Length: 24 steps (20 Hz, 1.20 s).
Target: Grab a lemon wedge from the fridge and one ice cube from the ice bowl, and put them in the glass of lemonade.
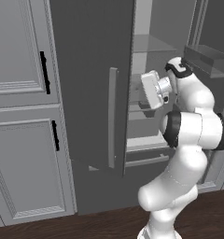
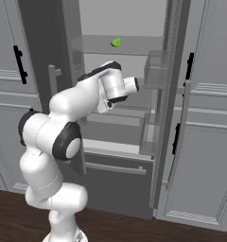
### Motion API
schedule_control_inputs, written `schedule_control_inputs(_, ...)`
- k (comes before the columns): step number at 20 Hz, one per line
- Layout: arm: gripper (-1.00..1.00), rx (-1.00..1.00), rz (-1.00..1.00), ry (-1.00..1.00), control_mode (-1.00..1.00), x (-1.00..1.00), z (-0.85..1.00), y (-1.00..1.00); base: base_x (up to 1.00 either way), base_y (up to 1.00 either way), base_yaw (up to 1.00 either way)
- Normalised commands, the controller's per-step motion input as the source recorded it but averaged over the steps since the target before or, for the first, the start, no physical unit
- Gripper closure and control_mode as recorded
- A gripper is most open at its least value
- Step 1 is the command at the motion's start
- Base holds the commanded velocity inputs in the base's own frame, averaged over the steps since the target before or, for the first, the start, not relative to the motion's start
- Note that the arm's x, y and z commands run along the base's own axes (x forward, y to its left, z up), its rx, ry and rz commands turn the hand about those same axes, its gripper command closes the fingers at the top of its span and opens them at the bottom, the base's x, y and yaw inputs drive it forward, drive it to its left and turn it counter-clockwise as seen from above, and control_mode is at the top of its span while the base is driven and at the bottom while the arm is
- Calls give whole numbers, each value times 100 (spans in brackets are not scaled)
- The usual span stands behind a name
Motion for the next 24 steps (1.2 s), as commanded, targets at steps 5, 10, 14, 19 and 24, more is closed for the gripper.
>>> schedule_control_inputs(5,-100,3,9,10,-100,37,-7,45,0,0,0)
schedule_control_inputs(10,-100,0,4,11,-100,2,6,56,0,0,0)
schedule_control_inputs(14,-100,0,4,5,-100,-27,0,56,0,0,0)
schedule_control_inputs(19,-100,0,8,0,-100,-79,0,55,0,0,0)
schedule_control_inputs(24,-100,0,9,0,-100,-92,0,76,0,0,0)
